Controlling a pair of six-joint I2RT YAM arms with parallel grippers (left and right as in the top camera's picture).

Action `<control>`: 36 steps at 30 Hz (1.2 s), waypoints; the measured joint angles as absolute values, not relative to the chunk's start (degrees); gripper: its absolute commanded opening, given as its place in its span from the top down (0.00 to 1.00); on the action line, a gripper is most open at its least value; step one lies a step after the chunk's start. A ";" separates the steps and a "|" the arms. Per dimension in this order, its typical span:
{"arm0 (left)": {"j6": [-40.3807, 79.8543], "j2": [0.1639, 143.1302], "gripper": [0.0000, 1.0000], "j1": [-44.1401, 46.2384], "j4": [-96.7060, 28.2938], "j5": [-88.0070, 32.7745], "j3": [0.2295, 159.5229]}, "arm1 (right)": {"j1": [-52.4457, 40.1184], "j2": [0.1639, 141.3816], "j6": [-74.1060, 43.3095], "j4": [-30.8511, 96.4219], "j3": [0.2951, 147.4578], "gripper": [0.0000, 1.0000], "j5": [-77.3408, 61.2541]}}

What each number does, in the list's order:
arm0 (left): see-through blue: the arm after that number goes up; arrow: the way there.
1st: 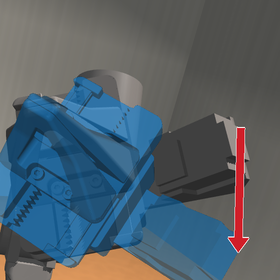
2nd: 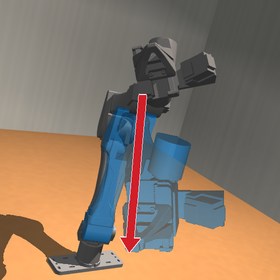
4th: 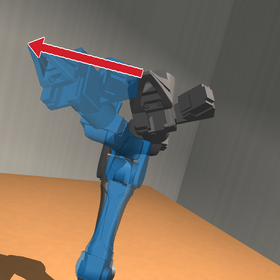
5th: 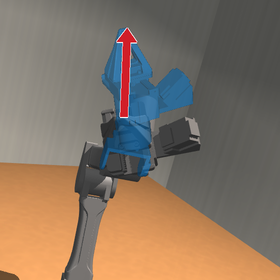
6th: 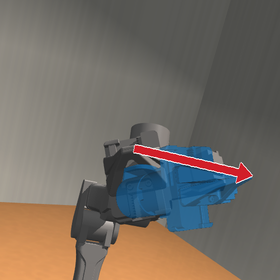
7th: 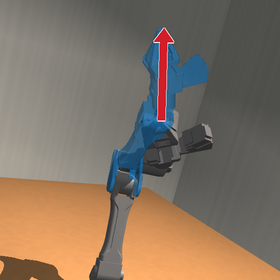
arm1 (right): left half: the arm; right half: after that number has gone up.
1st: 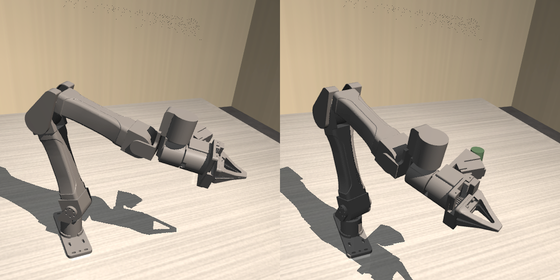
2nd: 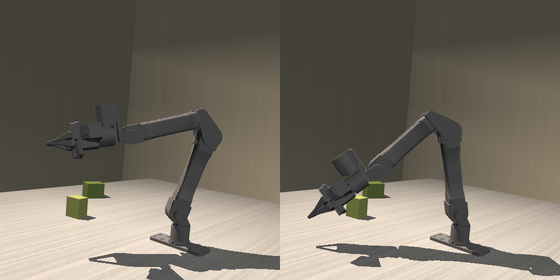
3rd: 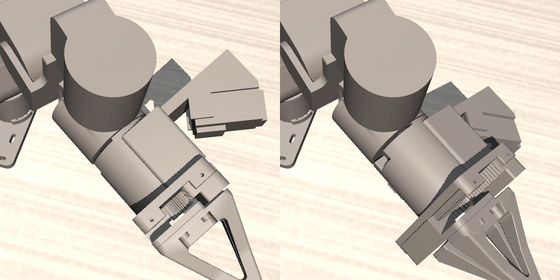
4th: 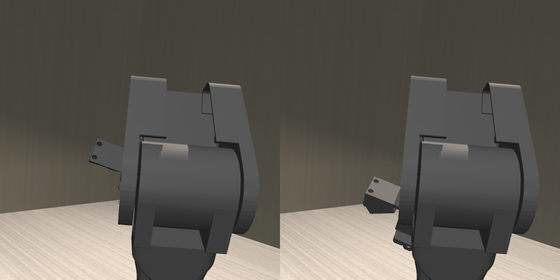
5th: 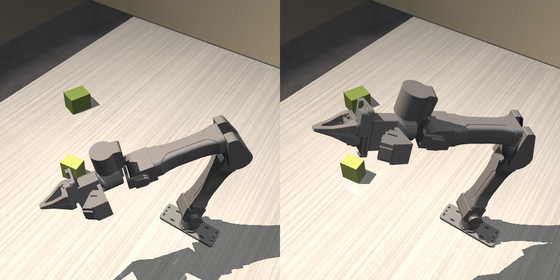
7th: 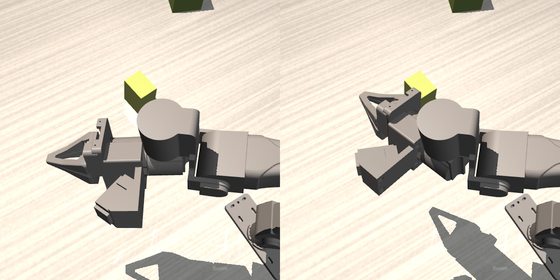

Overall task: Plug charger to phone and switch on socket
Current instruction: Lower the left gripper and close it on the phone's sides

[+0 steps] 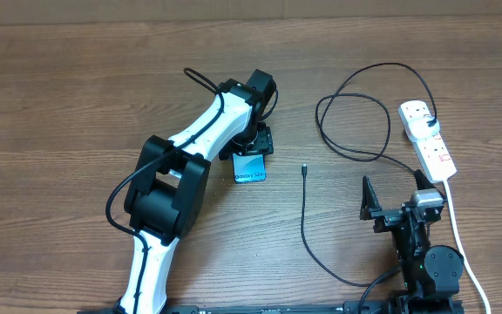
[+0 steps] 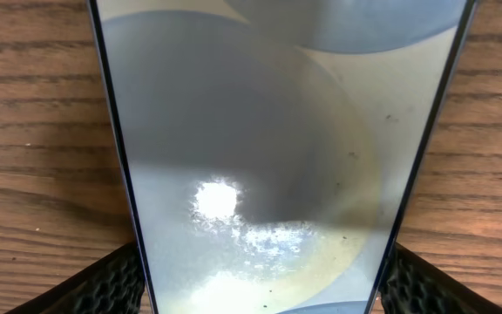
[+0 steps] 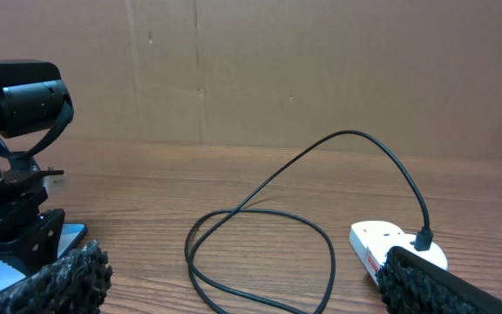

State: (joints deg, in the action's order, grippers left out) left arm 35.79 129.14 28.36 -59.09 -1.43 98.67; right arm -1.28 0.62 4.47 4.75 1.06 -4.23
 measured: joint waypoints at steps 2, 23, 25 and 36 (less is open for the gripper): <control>35.79 129.14 0.21 28.36 -59.09 -1.39 98.67 | -1.28 0.62 4.49 4.75 1.06 0.00 -4.23; 35.64 129.14 0.25 27.97 -58.85 -1.32 98.74 | -1.28 0.64 4.47 4.75 1.06 0.00 -4.21; 35.64 129.16 0.25 27.86 -58.83 -1.30 98.83 | -1.28 0.62 4.47 4.78 1.06 0.00 -4.23; 35.64 130.65 0.25 27.59 -61.06 -1.30 101.78 | -1.28 0.62 4.47 4.78 1.06 0.00 -4.25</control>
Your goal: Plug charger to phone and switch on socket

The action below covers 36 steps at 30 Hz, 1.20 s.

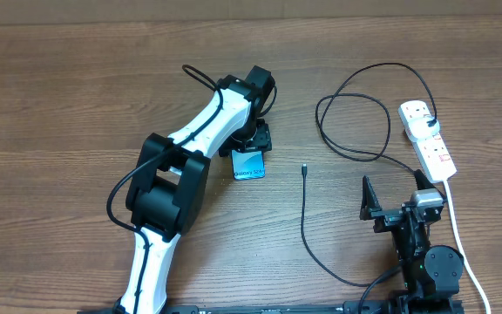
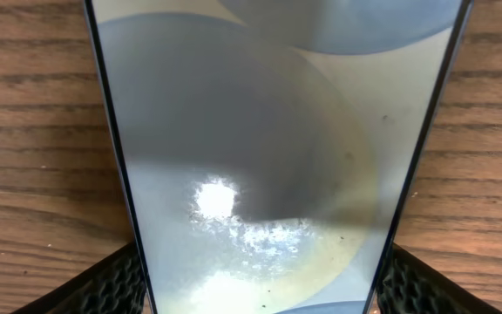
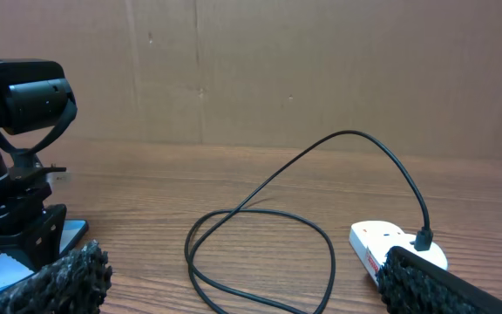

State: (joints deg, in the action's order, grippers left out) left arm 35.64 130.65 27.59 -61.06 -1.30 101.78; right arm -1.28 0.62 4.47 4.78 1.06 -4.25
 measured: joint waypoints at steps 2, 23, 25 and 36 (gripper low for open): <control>35.62 131.20 0.26 27.59 -62.19 -1.39 102.85 | -1.28 0.62 4.47 4.78 1.06 0.00 -4.23; 35.64 132.05 0.24 26.13 -70.26 -1.26 111.77 | -1.28 0.62 4.49 4.78 1.06 0.00 -4.23; 35.62 132.05 0.24 26.15 -70.61 -1.28 111.79 | -1.26 0.62 4.47 4.75 1.06 0.00 -4.21; 35.20 132.09 0.00 26.92 -67.85 -0.69 106.59 | -1.28 0.62 4.49 4.78 1.06 0.00 -4.23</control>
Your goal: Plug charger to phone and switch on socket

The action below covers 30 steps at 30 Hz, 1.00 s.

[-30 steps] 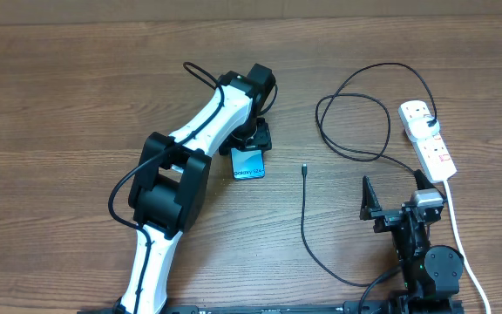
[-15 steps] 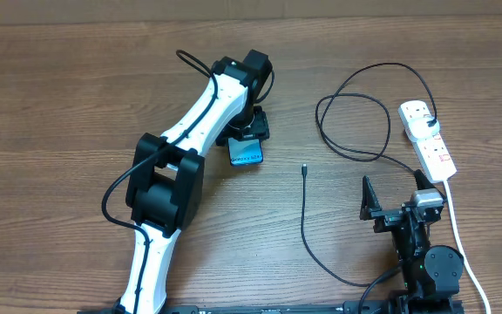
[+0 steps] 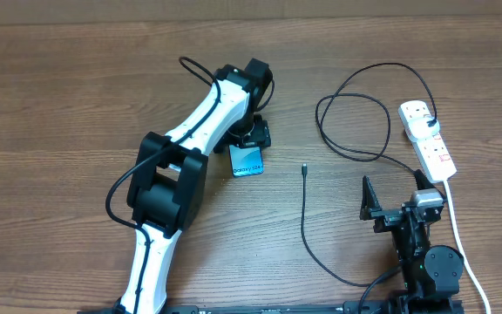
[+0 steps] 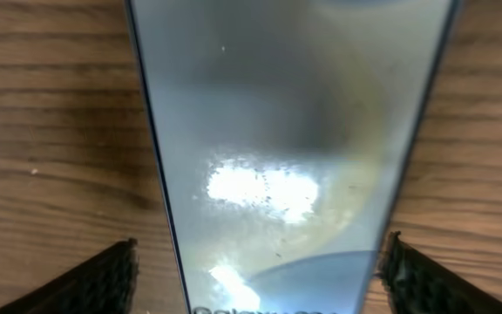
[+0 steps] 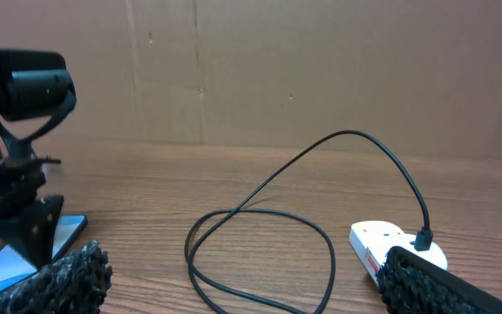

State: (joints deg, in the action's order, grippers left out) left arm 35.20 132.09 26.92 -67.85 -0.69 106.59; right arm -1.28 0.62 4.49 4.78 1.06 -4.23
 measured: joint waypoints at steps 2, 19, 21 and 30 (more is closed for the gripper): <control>35.22 132.18 0.00 27.03 -66.83 0.01 106.06 | -1.28 0.62 4.49 4.75 1.06 0.00 -4.23; 35.22 132.18 0.01 26.24 -61.12 2.02 106.06 | -1.28 0.62 4.49 4.75 1.06 0.00 -4.23; 35.22 132.18 0.00 26.20 -61.14 2.02 106.06 | -1.28 0.62 4.47 4.80 1.06 0.00 -4.25; 35.22 132.18 0.00 26.20 -57.28 2.20 104.22 | -1.28 0.64 4.47 4.78 1.06 0.00 -4.23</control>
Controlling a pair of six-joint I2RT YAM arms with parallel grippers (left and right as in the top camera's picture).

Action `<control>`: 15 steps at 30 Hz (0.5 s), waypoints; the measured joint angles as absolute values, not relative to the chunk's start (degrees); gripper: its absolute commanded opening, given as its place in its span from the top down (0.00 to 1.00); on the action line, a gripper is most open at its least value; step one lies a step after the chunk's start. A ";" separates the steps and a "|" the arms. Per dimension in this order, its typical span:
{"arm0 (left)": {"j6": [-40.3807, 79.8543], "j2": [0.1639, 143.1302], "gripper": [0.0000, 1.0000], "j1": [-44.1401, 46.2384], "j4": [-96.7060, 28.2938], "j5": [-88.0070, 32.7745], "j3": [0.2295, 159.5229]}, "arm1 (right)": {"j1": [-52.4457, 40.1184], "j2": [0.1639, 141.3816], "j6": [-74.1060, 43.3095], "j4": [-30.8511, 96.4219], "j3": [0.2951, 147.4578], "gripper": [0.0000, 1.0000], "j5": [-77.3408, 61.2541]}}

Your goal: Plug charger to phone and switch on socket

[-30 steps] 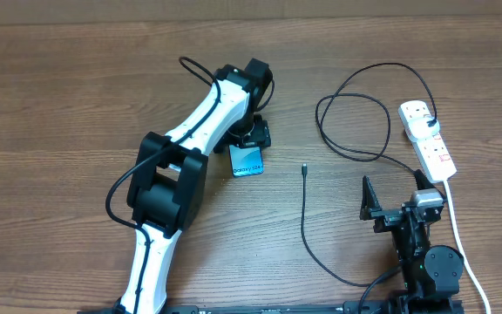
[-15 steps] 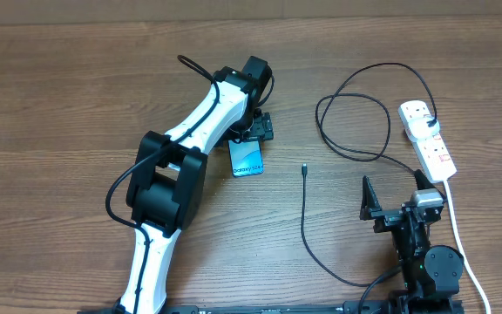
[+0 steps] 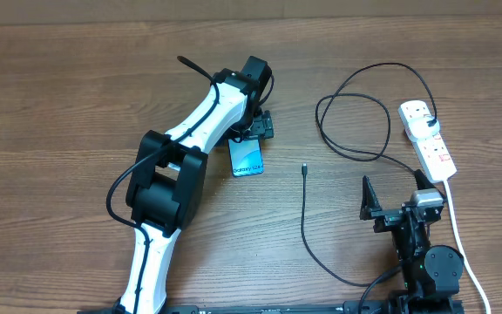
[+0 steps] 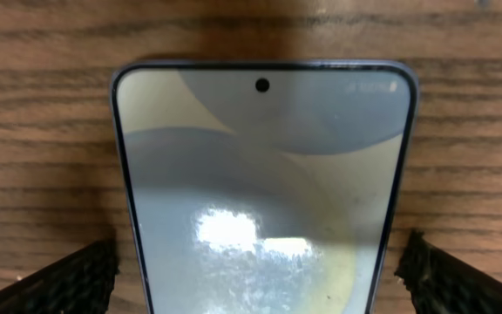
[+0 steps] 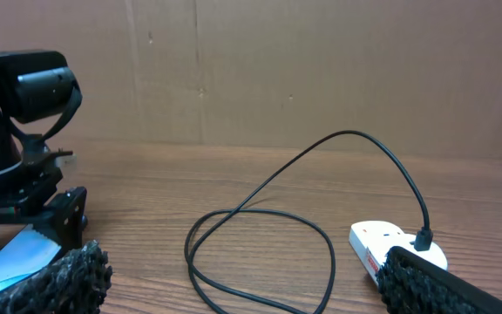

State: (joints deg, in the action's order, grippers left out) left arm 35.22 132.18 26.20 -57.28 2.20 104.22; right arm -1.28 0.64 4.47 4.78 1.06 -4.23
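Observation:
The phone [image 3: 248, 158] lies screen up on the wooden table, left of centre; its top end with the camera hole [image 4: 261, 85] shows in the left wrist view. My left gripper [image 3: 257, 130] hovers over that far end, open, its fingertips [image 4: 70, 277] standing clear of both phone edges. The black charger cable's free plug [image 3: 304, 167] lies right of the phone. The cable loops [image 5: 260, 249] back to the white power strip [image 3: 429, 141]. My right gripper [image 3: 394, 199] rests open near the front edge, nothing in it.
A white lead runs from the power strip [image 5: 392, 243] down the table's right side. A cardboard wall [image 5: 303, 70] closes the far edge. The left arm's body [image 3: 168, 187] stretches diagonally across the left of the table.
The left gripper's jaws stand wider and further from the phone's sides, and it now looks at the phone's top end instead of mid-screen. The phone has turned slightly. Right arm unmoved.
At first the left gripper's fingers sat close against the phone's long edges, low over the screen, and stayed so. Then the phone appeared turned between them and shifted a little toward the far side. Now the jaws are open over its top end. Cable, strip and right arm stayed put.

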 measured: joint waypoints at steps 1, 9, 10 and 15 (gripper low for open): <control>35.22 132.18 0.00 26.13 -57.08 2.20 104.09 | -1.28 0.64 4.51 4.78 1.06 0.00 -4.23; 35.22 130.89 0.00 26.15 -54.54 2.90 101.47 | -1.28 0.62 4.49 4.78 1.06 0.00 -4.23; 35.24 130.72 0.01 26.15 -54.33 3.03 101.10 | -1.28 0.62 4.49 4.78 1.06 0.00 -4.23; 35.27 130.13 0.12 26.15 -53.67 3.22 100.05 | -1.26 0.62 4.49 4.78 1.06 0.00 -4.23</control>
State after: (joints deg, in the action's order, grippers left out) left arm 35.27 130.13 26.15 -53.67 3.22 100.05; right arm -1.26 0.62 4.49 4.78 1.06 -4.23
